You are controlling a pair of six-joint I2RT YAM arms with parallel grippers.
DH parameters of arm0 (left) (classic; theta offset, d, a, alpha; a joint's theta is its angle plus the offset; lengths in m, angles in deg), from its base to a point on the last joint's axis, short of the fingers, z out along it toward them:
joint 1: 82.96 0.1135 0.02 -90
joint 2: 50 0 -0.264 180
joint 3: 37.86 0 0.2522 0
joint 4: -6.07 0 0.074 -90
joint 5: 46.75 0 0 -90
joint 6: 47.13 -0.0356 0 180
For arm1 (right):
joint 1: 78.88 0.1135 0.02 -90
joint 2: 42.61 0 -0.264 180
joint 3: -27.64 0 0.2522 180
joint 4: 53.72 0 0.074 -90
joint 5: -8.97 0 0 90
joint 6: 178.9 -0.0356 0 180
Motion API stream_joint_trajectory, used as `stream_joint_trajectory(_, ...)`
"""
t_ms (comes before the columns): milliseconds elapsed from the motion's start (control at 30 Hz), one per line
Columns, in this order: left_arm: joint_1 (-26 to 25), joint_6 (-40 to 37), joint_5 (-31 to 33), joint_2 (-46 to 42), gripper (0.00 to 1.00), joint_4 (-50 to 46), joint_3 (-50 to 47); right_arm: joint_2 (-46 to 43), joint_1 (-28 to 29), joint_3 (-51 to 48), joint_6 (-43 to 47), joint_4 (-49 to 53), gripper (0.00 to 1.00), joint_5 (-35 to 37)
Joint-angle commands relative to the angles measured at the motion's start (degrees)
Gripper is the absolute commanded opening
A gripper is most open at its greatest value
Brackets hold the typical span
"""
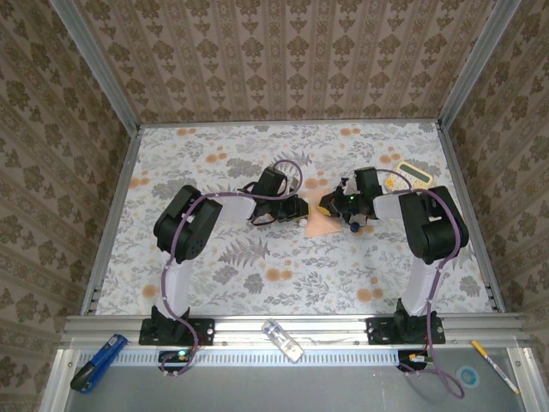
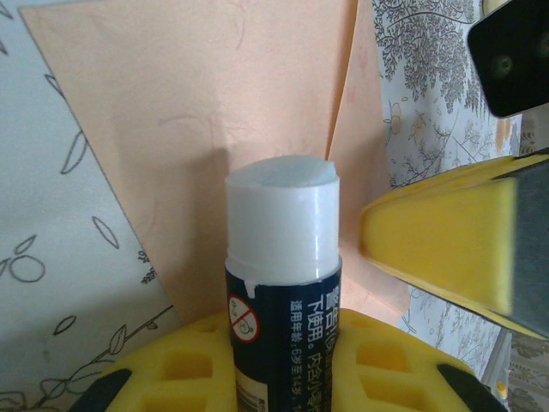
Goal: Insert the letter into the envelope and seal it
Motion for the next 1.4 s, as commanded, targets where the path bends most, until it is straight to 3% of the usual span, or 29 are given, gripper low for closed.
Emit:
stream_joint_trajectory(0,0.29,-1.66,-0.07,-0.51,0.0,-1.59,1.65,2.26,0.22,-1.7,0.06,1.84,0.0,1.61)
stream_joint_trajectory(367,0.26,-2.42,-0.29,0.01,0.0,-2.03,2.14,3.34,0.15,-4.18,0.21,1.41,0.0,2.88)
stream_joint_trajectory(700,1.06,-7.43,-1.31,-0.37,0.0,-5.55,5.16,-2.16,0.2,-1.73,-0.84,0.4,0.0,1.97)
stream_joint_trajectory(1267,5.36,-14.99,-11.13,-5.96,0.0,-3.69,3.94,-11.29,0.14,4.06,1.36,4.77,0.0,3.48)
stream_joint_trajectory(1367,5.52,-15.59,-12.25,-6.43,0.0,-3.57,3.72,-12.06,0.21,4.11,0.98,3.82,0.06,3.41)
